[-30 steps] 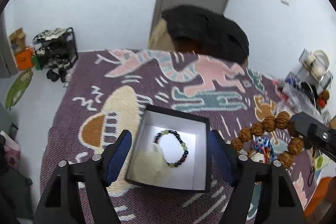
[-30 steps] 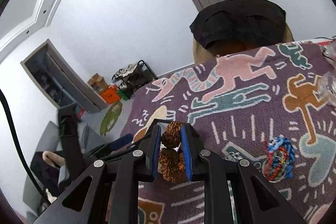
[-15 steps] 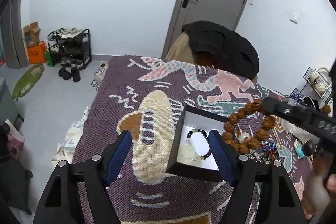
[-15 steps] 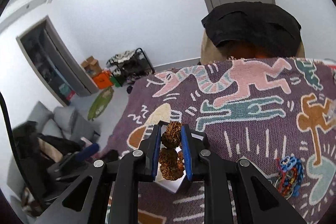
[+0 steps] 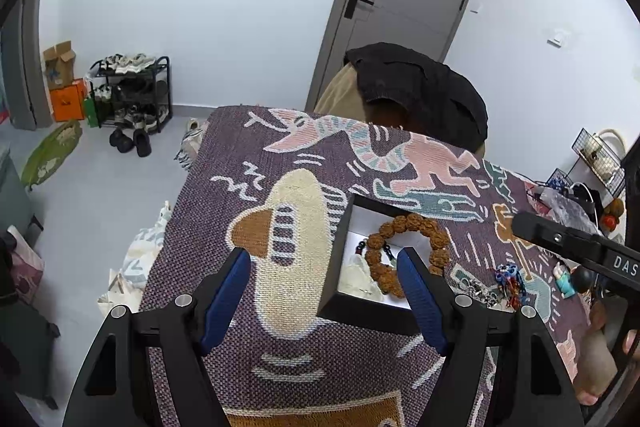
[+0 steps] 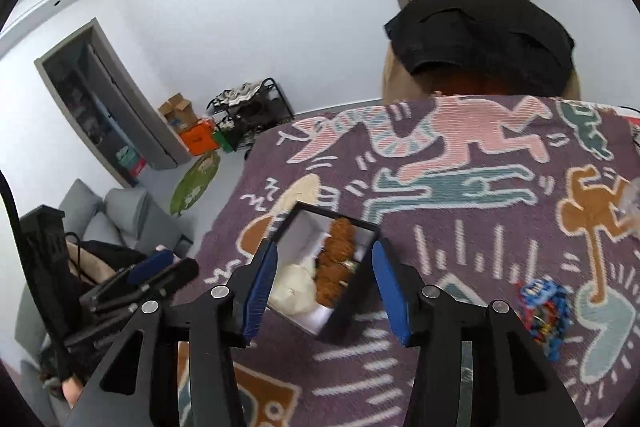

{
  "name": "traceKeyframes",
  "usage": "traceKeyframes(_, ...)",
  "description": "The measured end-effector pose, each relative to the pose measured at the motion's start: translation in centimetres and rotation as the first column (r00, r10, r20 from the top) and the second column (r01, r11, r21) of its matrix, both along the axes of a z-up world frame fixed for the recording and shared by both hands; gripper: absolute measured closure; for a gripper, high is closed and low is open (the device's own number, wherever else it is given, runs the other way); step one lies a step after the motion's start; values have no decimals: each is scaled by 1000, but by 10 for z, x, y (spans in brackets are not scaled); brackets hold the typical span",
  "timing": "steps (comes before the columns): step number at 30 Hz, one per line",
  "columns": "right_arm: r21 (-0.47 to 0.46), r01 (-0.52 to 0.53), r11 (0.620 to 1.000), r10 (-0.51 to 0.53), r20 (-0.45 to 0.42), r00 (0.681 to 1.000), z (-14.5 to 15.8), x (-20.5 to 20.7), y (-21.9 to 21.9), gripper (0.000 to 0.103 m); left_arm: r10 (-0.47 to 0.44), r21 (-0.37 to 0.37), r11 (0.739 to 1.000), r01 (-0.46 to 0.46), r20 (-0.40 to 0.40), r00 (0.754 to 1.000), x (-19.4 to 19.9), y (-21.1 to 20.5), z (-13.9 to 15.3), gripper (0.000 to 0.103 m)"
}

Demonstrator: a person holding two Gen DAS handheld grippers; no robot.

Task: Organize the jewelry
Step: 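Lower the bead strand into the box with the left gripper while the right drops the brown bracelet in, then grasp the blue beaded bracelet with the right gripper while the left grasps the silver keychain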

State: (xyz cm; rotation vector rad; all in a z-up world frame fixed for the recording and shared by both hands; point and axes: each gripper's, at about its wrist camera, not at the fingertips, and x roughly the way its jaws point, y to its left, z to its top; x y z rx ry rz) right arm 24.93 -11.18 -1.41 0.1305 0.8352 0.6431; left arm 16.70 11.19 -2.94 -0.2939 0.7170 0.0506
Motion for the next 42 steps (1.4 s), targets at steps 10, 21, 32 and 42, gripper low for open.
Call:
traceKeyframes(10, 24, 117, 993, -116, -4, 993, -12, -23, -83, 53, -72, 10, 997, 72, 1, 997, -2, -35, 1, 27)
traceKeyframes(21, -14, 218, 976, -219, -23, 976, -36, -29, -134, 47, -189, 47, 981, 190, -17, 982, 1, -94, 4, 27)
traceKeyframes(32, 14, 299, 954, -296, -103, 950, -71, -28, -172, 47, -296, 50, 952, 301, -93, 951, 22, -157, -12, 27)
traceKeyframes(42, 21, 348, 937, -343, -119, 932, -84, -17, -189, 55, -314, 68, 943, 327, -154, 937, 51, -198, -25, 34)
